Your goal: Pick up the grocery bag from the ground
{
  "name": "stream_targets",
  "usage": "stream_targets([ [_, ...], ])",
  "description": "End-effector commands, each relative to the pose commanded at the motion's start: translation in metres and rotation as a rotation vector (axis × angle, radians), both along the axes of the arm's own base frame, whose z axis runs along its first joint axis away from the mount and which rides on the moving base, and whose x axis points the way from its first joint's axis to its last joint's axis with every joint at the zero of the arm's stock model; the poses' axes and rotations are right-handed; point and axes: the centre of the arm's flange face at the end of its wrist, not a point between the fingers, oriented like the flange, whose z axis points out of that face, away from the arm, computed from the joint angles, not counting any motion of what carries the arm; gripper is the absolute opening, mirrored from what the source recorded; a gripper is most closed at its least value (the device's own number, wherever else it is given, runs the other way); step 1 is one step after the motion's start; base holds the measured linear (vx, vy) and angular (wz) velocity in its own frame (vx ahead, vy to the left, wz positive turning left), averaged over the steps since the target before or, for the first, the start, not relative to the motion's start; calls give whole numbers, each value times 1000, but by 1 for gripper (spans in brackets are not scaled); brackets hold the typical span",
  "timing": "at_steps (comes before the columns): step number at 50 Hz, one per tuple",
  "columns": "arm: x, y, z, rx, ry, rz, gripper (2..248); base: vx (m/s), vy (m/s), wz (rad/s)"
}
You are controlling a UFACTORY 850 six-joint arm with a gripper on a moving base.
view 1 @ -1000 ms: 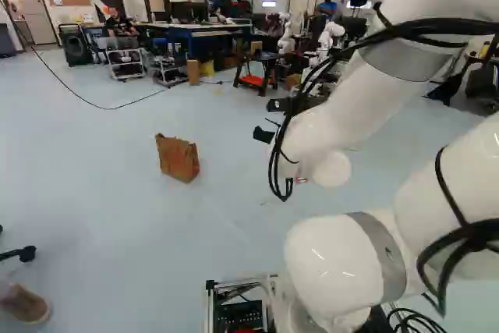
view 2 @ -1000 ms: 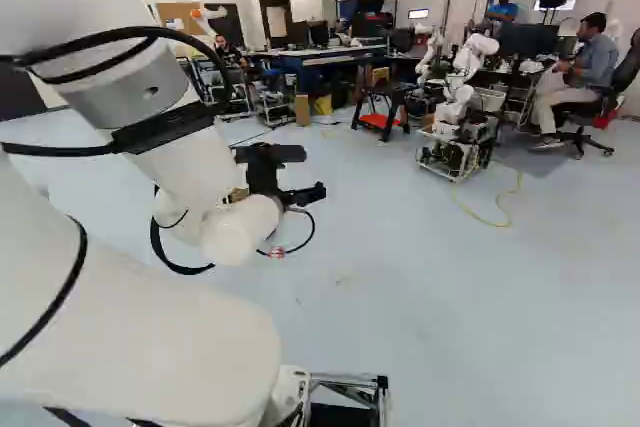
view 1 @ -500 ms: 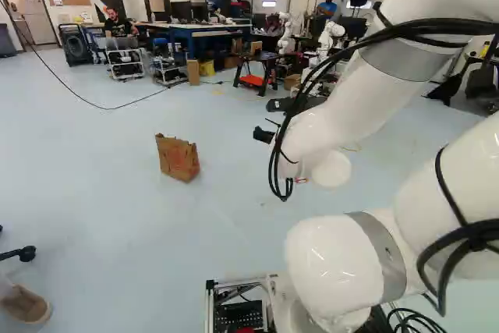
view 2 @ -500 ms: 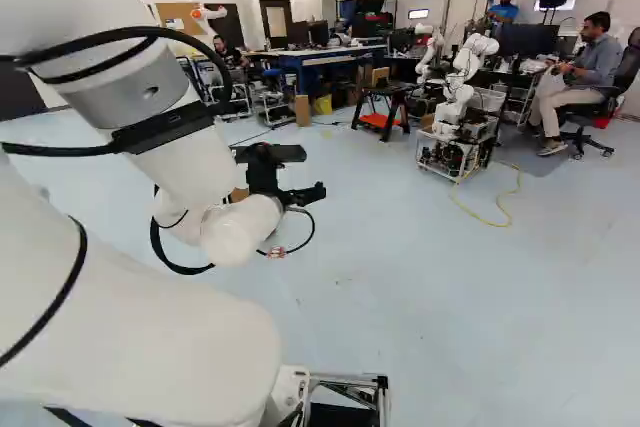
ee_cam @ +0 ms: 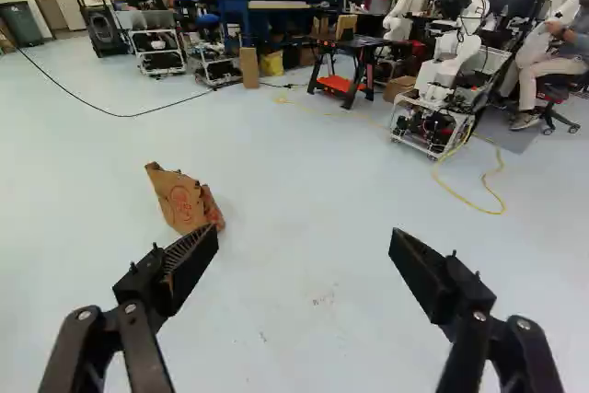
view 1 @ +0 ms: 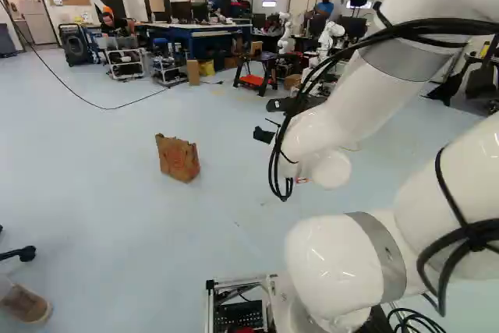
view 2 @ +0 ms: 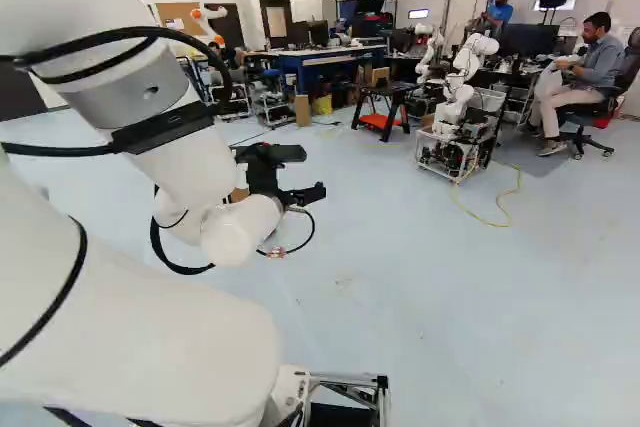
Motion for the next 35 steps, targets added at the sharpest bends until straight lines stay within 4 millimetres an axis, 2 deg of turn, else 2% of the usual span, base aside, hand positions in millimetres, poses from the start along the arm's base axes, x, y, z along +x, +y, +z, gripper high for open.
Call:
stream_targets([
  [35, 0, 0, 0, 0, 0, 0, 247, 0, 0, 0],
])
